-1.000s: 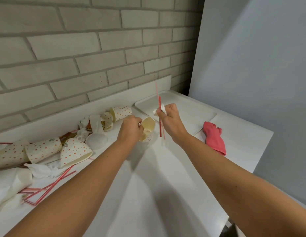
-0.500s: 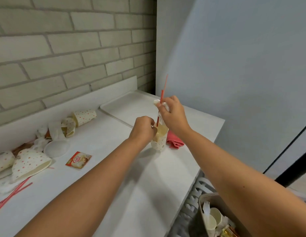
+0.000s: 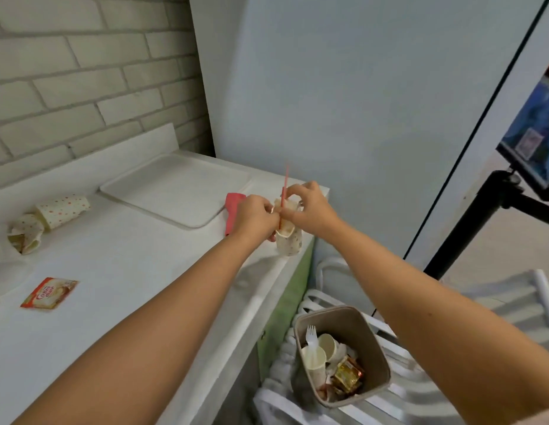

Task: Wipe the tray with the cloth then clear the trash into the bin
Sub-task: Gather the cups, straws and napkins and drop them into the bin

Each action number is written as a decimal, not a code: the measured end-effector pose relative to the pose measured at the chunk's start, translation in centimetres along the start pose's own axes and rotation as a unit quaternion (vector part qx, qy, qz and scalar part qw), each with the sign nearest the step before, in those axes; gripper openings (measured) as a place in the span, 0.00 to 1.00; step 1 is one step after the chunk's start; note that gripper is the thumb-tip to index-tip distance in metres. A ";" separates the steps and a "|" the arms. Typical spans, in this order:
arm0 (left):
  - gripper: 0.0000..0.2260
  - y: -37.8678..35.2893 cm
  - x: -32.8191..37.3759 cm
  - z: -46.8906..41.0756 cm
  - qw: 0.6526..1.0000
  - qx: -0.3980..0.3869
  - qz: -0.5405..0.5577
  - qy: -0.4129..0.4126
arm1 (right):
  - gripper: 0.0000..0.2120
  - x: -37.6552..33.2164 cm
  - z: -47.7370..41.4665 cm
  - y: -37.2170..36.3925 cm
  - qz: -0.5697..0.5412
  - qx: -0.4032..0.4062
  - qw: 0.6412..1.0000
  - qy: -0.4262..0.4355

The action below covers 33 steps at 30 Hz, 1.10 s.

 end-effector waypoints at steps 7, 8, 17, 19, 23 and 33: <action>0.07 -5.5 2.4 0.9 0.999 -0.032 0.032 -0.013 | 0.19 5.5 2.8 2.8 0.013 -0.130 0.988 -0.083; 0.06 -6.4 2.6 1.0 0.999 -0.035 0.029 -0.011 | 0.20 6.6 3.1 3.2 0.009 -0.137 0.985 -0.107; 0.04 -15.3 2.8 4.8 0.991 -0.134 0.011 0.001 | 0.17 15.2 7.5 3.8 0.050 -0.177 0.960 -0.210; 0.05 -16.5 1.8 5.3 0.989 -0.144 0.003 0.011 | 0.19 18.1 8.7 3.1 0.068 -0.177 0.953 -0.234; 0.16 -17.4 -0.8 5.8 0.988 -0.143 -0.024 0.045 | 0.22 23.9 10.8 1.2 0.079 -0.164 0.938 -0.296; 0.15 -17.7 -4.6 6.0 0.989 -0.111 -0.074 0.063 | 0.16 31.4 12.2 -4.0 0.095 -0.099 0.939 -0.314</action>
Point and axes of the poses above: each hand's wrist, its own z-axis away from the middle knuckle, its own y-axis out of the back of the hand, x = y × z, the point moved 10 cm from there along -z, towards the middle knuckle, and after that the axes turned 10 degrees about -z, right-handed, at the moved point
